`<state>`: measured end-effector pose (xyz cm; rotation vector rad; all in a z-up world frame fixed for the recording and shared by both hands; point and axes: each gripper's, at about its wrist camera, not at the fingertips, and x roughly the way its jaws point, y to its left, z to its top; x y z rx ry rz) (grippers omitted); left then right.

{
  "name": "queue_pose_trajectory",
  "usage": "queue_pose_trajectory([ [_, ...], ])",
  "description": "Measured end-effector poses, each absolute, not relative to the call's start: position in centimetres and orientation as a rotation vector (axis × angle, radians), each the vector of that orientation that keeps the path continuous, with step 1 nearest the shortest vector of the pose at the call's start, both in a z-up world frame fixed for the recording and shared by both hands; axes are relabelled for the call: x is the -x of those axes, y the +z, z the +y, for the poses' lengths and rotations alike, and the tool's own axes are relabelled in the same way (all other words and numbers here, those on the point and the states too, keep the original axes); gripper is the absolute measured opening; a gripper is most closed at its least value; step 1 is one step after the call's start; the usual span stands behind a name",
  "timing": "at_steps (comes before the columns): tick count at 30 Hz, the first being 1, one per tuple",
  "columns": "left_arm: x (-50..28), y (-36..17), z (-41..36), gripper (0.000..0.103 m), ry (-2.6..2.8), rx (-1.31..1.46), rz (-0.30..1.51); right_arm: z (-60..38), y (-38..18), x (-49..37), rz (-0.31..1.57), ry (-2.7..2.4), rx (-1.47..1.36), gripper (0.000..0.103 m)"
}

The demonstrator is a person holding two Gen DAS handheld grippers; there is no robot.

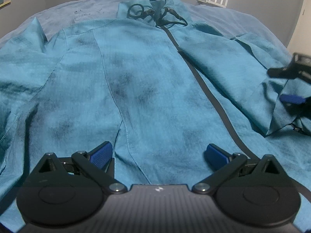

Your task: Fold large clothes

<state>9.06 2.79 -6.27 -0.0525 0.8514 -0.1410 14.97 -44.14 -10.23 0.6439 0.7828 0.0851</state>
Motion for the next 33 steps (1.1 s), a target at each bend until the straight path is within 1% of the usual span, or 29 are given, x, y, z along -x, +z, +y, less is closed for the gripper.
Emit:
queue_pose_trajectory([
  [1, -9.1, -6.3, 2.8, 0.103, -0.141, 0.053, 0.851, -44.0, -10.9, -15.0, 0.792, 0.086, -0.649, 0.077],
  [2, -9.1, -6.3, 2.8, 0.103, -0.141, 0.054, 0.851, -43.3, -11.3, -15.4, 0.801, 0.068, -0.621, 0.07],
  [3, -9.1, -6.3, 2.8, 0.103, -0.141, 0.054, 0.852, -42.7, -11.7, -15.4, 0.799, 0.032, -0.588, 0.068],
  [4, -9.1, -6.3, 2.8, 0.103, -0.141, 0.054, 0.851, -42.5, -11.8, -15.2, 0.791, 0.015, -0.59, 0.069],
  [5, -9.1, -6.3, 2.8, 0.103, -0.141, 0.054, 0.851, -42.4, -12.0, -15.2, 0.782, 0.02, -0.613, 0.065],
  [6, -9.1, -6.3, 2.8, 0.103, -0.142, 0.055, 0.851, -42.3, -12.3, -15.3, 0.774, 0.046, -0.642, 0.055],
  [7, -9.1, -6.3, 2.8, 0.103, -0.142, 0.054, 0.851, -42.3, -12.3, -15.4, 0.763, 0.083, -0.666, 0.03],
  [8, -9.1, -6.3, 2.8, 0.103, -0.142, 0.054, 0.851, -42.2, -12.0, -15.4, 0.751, 0.123, -0.679, 0.019],
  [11, -9.0, -6.3, 2.8, 0.103, -0.142, 0.056, 0.852, -40.0, -9.2, -15.3, 0.674, 0.211, -0.603, 0.015],
  [16, -9.0, -6.3, 2.8, 0.103, -0.143, 0.056, 0.852, -32.4, -4.0, -15.1, 0.566, 0.504, -0.432, 0.015],
  [17, -9.0, -6.3, 2.8, 0.103, -0.143, 0.057, 0.852, -31.0, -3.5, -15.0, 0.57, 0.579, -0.408, 0.015],
  [19, -9.0, -6.3, 2.9, 0.103, -0.143, 0.057, 0.851, -28.6, -2.9, -14.4, 0.6, 0.687, -0.354, 0.019],
  [21, -9.0, -6.3, 2.9, 0.103, -0.145, 0.059, 0.851, -27.1, -2.5, -13.6, 0.602, 0.722, -0.305, 0.033],
  [22, -9.0, -6.3, 2.9, 0.103, -0.146, 0.06, 0.851, -26.9, -2.4, -13.3, 0.593, 0.728, -0.295, 0.047],
  [23, -9.0, -6.3, 2.9, 0.103, -0.148, 0.062, 0.85, -27.1, -2.3, -12.9, 0.582, 0.731, -0.296, 0.058],
  [24, -9.0, -6.3, 2.9, 0.103, -0.148, 0.063, 0.85, -27.6, -2.2, -12.6, 0.574, 0.722, -0.306, 0.059],
  [28, -9.0, -6.3, 3.0, 0.103, -0.15, 0.065, 0.851, -31.2, -2.7, -12.6, 0.558, 0.541, -0.393, 0.06],
  [31, -9.0, -6.3, 2.9, 0.103, -0.148, 0.06, 0.852, -33.5, -4.7, -13.6, 0.62, 0.375, -0.419, 0.061],
  [33, -9.0, -6.3, 2.9, 0.103, -0.147, 0.059, 0.851, -33.9, -6.0, -14.0, 0.673, 0.319, -0.363, 0.063],
])
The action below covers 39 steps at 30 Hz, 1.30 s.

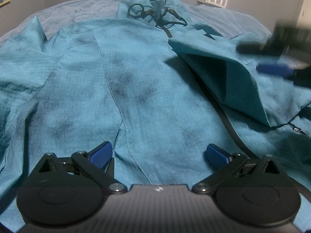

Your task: Fold large clothes

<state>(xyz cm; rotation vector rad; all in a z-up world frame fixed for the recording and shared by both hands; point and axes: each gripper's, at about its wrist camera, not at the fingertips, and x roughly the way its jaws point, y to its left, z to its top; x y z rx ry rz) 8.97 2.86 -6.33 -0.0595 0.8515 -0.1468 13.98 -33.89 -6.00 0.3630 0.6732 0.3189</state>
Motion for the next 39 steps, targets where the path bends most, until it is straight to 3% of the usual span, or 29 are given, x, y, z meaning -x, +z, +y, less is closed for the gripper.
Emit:
queue_pose_trajectory([
  [2, -9.0, -6.3, 2.9, 0.103, -0.147, 0.058, 0.852, -33.6, -7.3, -14.3, 0.721, 0.317, -0.321, 0.071],
  [6, -9.1, -6.4, 2.9, 0.103, -0.146, 0.057, 0.852, -32.7, -8.2, -15.1, 0.759, 0.353, -0.317, 0.072],
  [8, -9.1, -6.4, 2.8, 0.103, -0.146, 0.055, 0.852, -31.5, -7.7, -15.2, 0.709, 0.385, -0.264, 0.082],
  [13, -9.1, -6.4, 2.9, 0.103, -0.147, 0.056, 0.854, -26.4, -6.7, -15.5, 0.612, 0.308, 0.184, 0.082],
  [15, -9.1, -6.5, 2.9, 0.103, -0.148, 0.057, 0.854, -25.1, -6.7, -15.8, 0.58, 0.309, 0.282, 0.074],
  [17, -9.1, -6.5, 3.0, 0.103, -0.148, 0.058, 0.854, -24.2, -7.1, -16.5, 0.6, 0.325, 0.34, 0.024],
  [18, -9.1, -6.5, 3.0, 0.103, -0.148, 0.059, 0.855, -24.1, -7.1, -16.8, 0.621, 0.321, 0.339, 0.016],
  [20, -9.1, -6.5, 3.0, 0.103, -0.15, 0.061, 0.855, -24.9, -6.4, -17.2, 0.639, 0.331, 0.215, 0.007],
  [24, -9.2, -6.6, 3.0, 0.103, -0.154, 0.064, 0.857, -26.2, -4.7, -17.3, 0.64, 0.52, -0.12, 0.004],
  [26, -9.2, -6.6, 3.0, 0.103, -0.155, 0.066, 0.858, -25.9, -4.4, -17.1, 0.677, 0.69, -0.223, 0.005],
  [27, -9.2, -6.6, 3.0, 0.103, -0.155, 0.067, 0.857, -25.6, -4.5, -17.0, 0.725, 0.774, -0.27, 0.013],
  [28, -9.2, -6.6, 3.0, 0.103, -0.155, 0.068, 0.857, -25.3, -4.7, -17.0, 0.771, 0.825, -0.301, 0.024],
  [29, -9.1, -6.5, 3.1, 0.103, -0.156, 0.069, 0.856, -25.1, -4.7, -16.7, 0.802, 0.843, -0.31, 0.047],
  [31, -9.1, -6.5, 3.1, 0.103, -0.157, 0.071, 0.855, -25.6, -4.2, -15.8, 0.765, 0.783, -0.304, 0.068],
  [39, -8.2, -5.5, 3.6, 0.103, -0.114, 0.085, 0.829, -34.7, -2.1, -13.8, 0.716, 0.538, -0.425, 0.072],
])
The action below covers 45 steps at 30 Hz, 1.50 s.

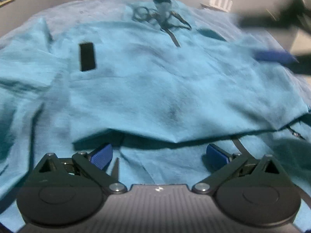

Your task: Fold large clothes

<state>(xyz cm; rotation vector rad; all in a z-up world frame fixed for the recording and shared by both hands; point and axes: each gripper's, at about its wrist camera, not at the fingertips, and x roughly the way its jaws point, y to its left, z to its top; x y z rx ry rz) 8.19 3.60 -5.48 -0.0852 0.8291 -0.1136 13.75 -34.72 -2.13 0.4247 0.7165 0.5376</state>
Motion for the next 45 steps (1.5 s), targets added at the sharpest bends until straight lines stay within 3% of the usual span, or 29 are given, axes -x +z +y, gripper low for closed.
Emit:
queue_pose_trajectory([
  [9, -5.6, -0.3, 3.8, 0.103, -0.082, 0.005, 0.485, -42.1, -3.5, -10.4, 0.659, 0.301, -0.095, 0.072],
  [15, -8.8, -3.6, 3.9, 0.102, -0.189, 0.013, 0.692, -43.0, -5.0, -10.8, 0.628, 0.267, 0.052, 0.065],
  [20, -10.0, -5.8, 4.9, 0.102, -0.042, 0.02, 0.863, -44.2, -6.0, -12.3, 0.625, 0.236, -0.002, 0.062],
  [26, -8.1, -3.9, 7.4, 0.102, 0.088, 0.096, 0.712, -47.0, -6.7, -12.8, 0.614, 0.202, -0.153, 0.062],
  [29, -8.6, -3.9, 9.5, 0.102, 0.128, 0.143, 0.727, -48.0, -7.7, -13.0, 0.643, 0.18, -0.206, 0.063],
  [32, -8.6, -4.8, 12.0, 0.086, 0.13, 0.287, 0.776, -48.4, -8.6, -13.0, 0.662, 0.16, -0.244, 0.064],
  [34, -8.7, -5.0, 13.0, 0.062, 0.099, 0.334, 0.748, -48.4, -9.0, -13.0, 0.667, 0.152, -0.25, 0.064],
  [35, -9.0, -5.1, 13.2, 0.056, 0.082, 0.337, 0.749, -48.3, -9.2, -12.9, 0.667, 0.148, -0.251, 0.064],
  [36, -9.0, -5.1, 13.1, 0.052, 0.08, 0.316, 0.754, -48.2, -9.3, -12.9, 0.665, 0.146, -0.25, 0.064],
  [41, -10.3, -5.8, 11.5, 0.052, 0.031, 0.254, 0.779, -47.8, -9.4, -12.4, 0.646, 0.15, -0.228, 0.067],
  [42, -10.6, -5.9, 11.5, 0.046, 0.026, 0.25, 0.786, -47.7, -9.5, -12.3, 0.64, 0.15, -0.225, 0.067],
  [43, -10.5, -5.9, 11.6, 0.028, 0.023, 0.255, 0.78, -47.7, -9.6, -12.2, 0.633, 0.149, -0.225, 0.067],
  [45, -10.2, -5.7, 12.1, 0.006, 0.037, 0.268, 0.767, -47.9, -9.7, -11.8, 0.621, 0.144, -0.237, 0.07],
])
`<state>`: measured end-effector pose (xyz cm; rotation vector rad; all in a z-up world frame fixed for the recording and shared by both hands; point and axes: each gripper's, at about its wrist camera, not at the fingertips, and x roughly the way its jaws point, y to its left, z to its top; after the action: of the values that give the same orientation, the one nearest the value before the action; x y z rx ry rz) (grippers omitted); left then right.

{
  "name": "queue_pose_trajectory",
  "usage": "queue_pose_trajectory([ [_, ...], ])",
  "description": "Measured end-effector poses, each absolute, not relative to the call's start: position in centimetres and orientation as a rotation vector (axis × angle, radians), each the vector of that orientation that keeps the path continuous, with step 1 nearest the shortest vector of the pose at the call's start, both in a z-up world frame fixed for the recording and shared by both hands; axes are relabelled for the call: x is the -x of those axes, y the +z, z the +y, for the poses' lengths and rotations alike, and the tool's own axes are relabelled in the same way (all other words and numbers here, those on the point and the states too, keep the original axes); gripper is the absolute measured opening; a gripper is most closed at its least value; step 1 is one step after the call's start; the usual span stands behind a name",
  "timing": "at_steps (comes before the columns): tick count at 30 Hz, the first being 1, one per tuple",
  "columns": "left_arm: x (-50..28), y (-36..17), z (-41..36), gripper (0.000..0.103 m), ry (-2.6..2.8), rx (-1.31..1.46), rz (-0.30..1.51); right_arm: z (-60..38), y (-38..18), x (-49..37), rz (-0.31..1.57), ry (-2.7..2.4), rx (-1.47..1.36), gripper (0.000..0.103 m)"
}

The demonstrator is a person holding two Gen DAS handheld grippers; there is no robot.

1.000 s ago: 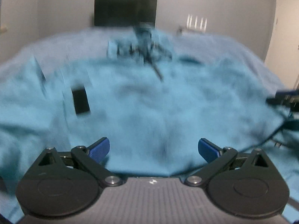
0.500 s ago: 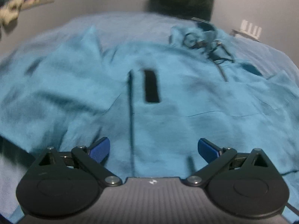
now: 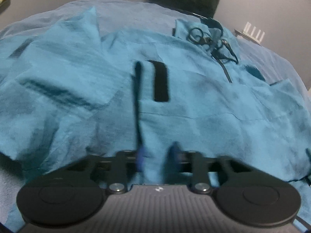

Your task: Fold large clothes

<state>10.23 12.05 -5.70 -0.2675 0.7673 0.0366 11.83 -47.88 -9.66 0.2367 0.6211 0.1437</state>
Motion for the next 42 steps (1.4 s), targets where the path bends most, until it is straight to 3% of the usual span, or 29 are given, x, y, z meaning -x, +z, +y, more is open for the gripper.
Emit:
queue_pose_trajectory([
  [7, -6.8, -1.8, 12.2, 0.0, 0.116, 0.239, 0.628, -49.4, -9.3, -11.1, 0.571, 0.093, -0.319, 0.071],
  [17, -7.6, -3.2, 12.1, 0.001, 0.242, 0.133, 0.778, -51.6, -12.8, -13.4, 0.741, -0.063, -0.381, 0.073],
  [20, -7.1, -2.4, 12.1, 0.017, 0.298, 0.12, 0.698, -51.8, -12.3, -13.2, 0.701, -0.053, -0.415, 0.073],
  [22, -6.5, -1.7, 12.2, 0.061, 0.291, 0.143, 0.612, -51.6, -11.7, -13.0, 0.646, -0.021, -0.434, 0.074],
  [23, -6.3, -1.4, 12.3, 0.066, 0.265, 0.159, 0.569, -51.6, -11.3, -12.8, 0.614, -0.003, -0.441, 0.076],
  [28, -7.0, -1.6, 11.1, 0.068, 0.111, 0.135, 0.535, -48.9, -10.1, -12.3, 0.524, 0.178, -0.364, 0.08],
  [36, -10.2, -5.1, 11.1, 0.077, 0.093, 0.138, 0.785, -44.8, -12.3, -14.0, 0.671, 0.272, -0.211, 0.088],
  [38, -10.1, -5.1, 11.2, 0.083, 0.087, 0.146, 0.777, -43.9, -12.6, -14.0, 0.667, 0.274, -0.178, 0.097],
  [39, -10.1, -5.0, 11.1, 0.091, 0.092, 0.136, 0.776, -43.2, -12.7, -14.0, 0.668, 0.279, -0.153, 0.1],
  [42, -9.5, -4.9, 10.8, 0.092, 0.094, 0.128, 0.763, -41.9, -12.8, -13.3, 0.669, 0.275, -0.075, 0.102],
])
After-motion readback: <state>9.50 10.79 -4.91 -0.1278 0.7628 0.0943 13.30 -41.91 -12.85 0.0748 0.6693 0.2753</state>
